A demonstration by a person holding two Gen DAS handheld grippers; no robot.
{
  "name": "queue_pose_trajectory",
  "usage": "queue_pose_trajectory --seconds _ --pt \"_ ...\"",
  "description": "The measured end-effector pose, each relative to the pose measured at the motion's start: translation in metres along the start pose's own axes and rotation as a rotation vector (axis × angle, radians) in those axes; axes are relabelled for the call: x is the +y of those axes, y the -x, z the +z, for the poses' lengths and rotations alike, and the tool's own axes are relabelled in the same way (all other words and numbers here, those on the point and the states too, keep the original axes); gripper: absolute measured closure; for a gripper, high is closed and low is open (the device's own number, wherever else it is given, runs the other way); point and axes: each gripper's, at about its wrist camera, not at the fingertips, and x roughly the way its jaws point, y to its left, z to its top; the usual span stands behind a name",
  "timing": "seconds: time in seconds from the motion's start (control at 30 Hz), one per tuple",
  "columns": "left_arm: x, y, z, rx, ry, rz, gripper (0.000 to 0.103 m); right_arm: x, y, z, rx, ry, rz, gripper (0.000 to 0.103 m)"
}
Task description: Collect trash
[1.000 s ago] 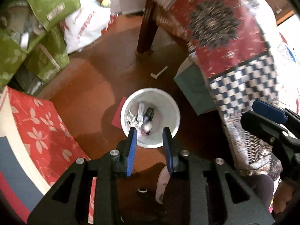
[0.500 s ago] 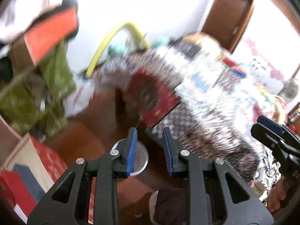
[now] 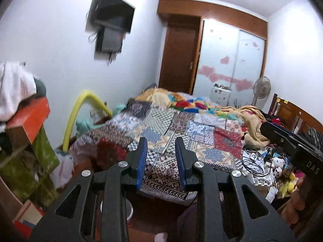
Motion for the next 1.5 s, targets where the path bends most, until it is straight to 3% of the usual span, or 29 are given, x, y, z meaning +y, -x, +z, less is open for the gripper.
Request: queue_pose_trajectory --seconds 0.1,0.13,0.17,0.23,0.27,0.3,0.43,0.67,1.5 --pt "-0.012 0.016 -0.007 -0.016 -0.034 -0.014 0.074 0.002 0.022 -0.004 -0.043 -0.002 -0.074 0.029" --pt "-0.015 0.021 -0.010 -0.014 -0.048 -0.017 0.065 0.003 0.029 -0.005 -0.053 -0.007 -0.092 0.020" --pt "-0.017 0.025 -0.013 -0.013 -0.058 -0.012 0.046 0.004 0.034 -0.009 -0.060 -0.015 -0.106 0.011" --pt "-0.018 0.036 -0.018 -0.036 -0.067 0.026 0.020 0.005 0.041 -0.013 -0.059 -0.023 -0.132 0.000" --pt "-0.018 0.042 -0.021 -0.054 -0.062 0.034 0.011 0.007 0.044 -0.017 -0.060 -0.029 -0.154 0.000" --pt "-0.017 0.046 -0.024 -0.064 -0.053 0.035 0.009 0.008 0.049 -0.020 -0.063 -0.032 -0.172 0.000" --pt "-0.010 0.053 -0.030 -0.044 -0.031 0.022 0.007 0.007 0.059 -0.031 -0.055 -0.043 -0.219 0.000" --pt "-0.010 0.050 -0.037 -0.020 -0.042 0.017 0.007 0.002 0.058 -0.036 -0.014 -0.050 -0.227 0.000" --pt "-0.011 0.042 -0.045 0.021 -0.040 0.015 0.007 0.001 0.064 -0.037 0.003 -0.048 -0.237 0.000"
